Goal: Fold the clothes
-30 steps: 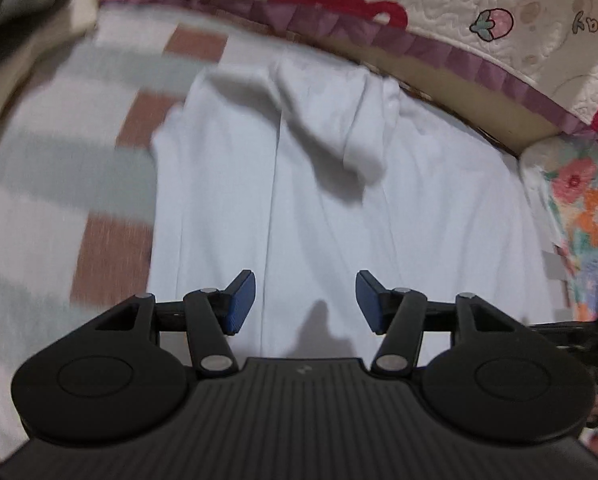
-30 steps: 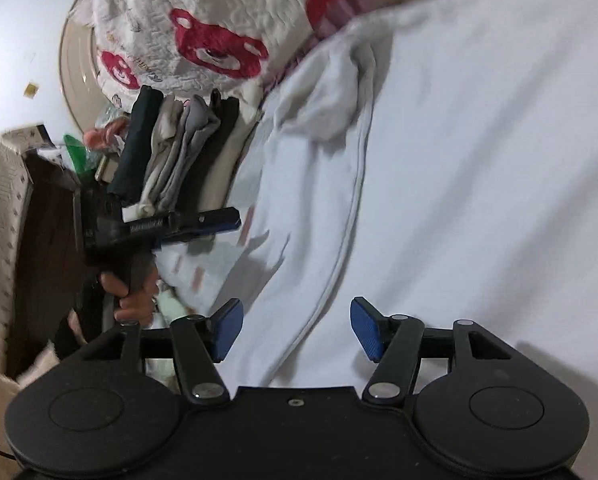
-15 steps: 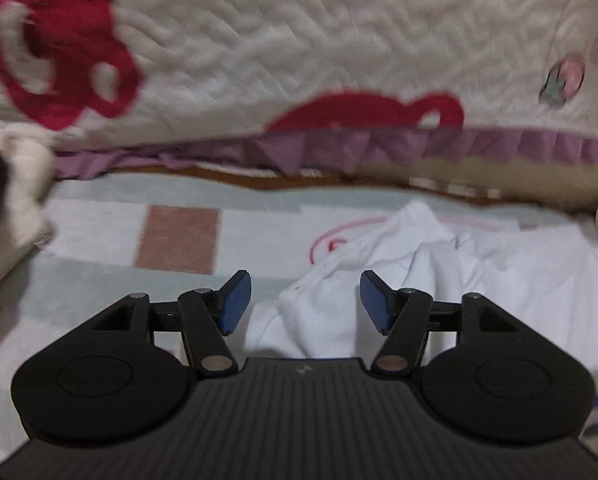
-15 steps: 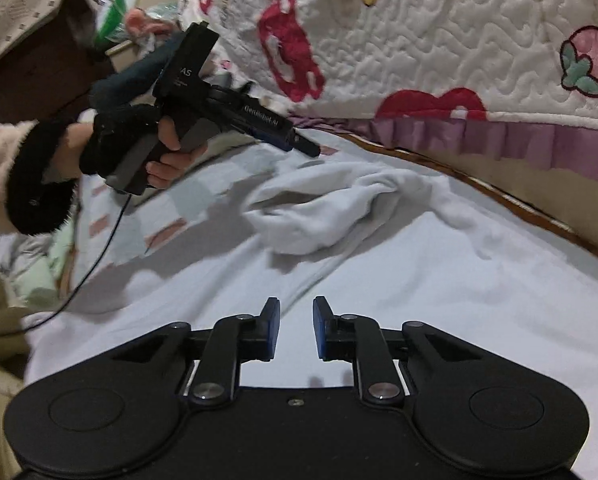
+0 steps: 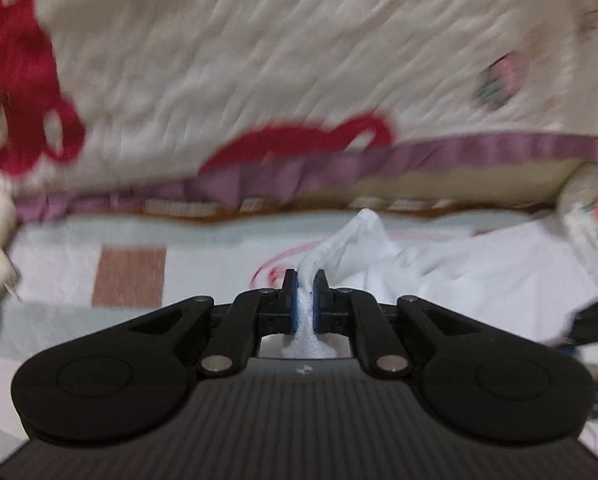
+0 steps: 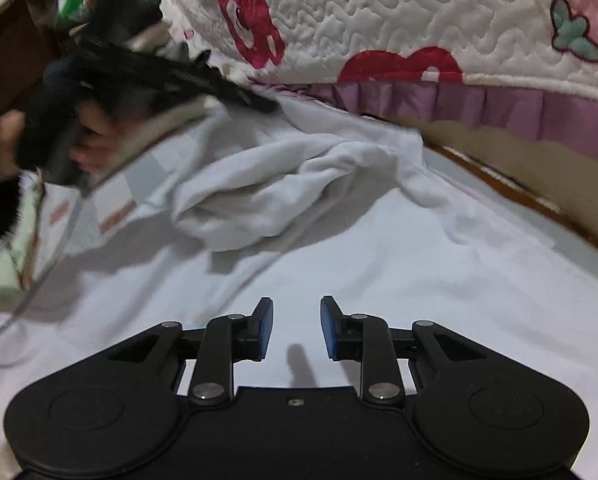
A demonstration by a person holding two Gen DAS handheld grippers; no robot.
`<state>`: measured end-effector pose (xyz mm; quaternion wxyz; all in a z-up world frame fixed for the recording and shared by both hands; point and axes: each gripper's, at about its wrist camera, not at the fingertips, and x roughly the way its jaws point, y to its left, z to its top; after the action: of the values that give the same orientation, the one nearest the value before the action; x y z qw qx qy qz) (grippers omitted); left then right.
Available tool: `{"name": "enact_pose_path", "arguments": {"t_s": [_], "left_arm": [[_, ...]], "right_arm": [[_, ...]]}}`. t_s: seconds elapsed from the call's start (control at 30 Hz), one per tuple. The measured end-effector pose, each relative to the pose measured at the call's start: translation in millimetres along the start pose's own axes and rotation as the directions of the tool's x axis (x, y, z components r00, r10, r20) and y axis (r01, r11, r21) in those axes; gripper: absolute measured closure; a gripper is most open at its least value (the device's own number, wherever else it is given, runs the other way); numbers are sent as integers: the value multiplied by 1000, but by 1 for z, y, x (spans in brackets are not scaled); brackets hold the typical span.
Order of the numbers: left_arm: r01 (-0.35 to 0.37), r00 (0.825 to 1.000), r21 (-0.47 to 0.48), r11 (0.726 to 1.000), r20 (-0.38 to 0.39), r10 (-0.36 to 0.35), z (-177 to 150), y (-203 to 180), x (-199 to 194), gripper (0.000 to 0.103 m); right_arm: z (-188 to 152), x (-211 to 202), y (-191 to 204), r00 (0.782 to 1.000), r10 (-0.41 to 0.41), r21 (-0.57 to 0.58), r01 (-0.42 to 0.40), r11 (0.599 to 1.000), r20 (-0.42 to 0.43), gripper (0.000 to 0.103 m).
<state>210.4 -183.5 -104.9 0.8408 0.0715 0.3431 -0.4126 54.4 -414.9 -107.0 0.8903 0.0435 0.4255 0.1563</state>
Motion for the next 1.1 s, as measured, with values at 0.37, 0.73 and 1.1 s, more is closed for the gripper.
{"name": "enact_pose_path", "arguments": {"t_s": [0.37,0.73,1.1], "left_arm": [[200,973,26,979,111,-202,-61,-51,-131,96],[308,951,0,951,31,-308,-114,-51,-136,95],[292,952,164,942,-146,-270,-118,-81,-109,56]], "right_arm": [[16,38,-28,1000,-11,107,10,994,13,64],[55,65,-85,996,-28,359,-2,933,79,71],[29,73,-140,989,55,727,-140,672,139,58]]}}
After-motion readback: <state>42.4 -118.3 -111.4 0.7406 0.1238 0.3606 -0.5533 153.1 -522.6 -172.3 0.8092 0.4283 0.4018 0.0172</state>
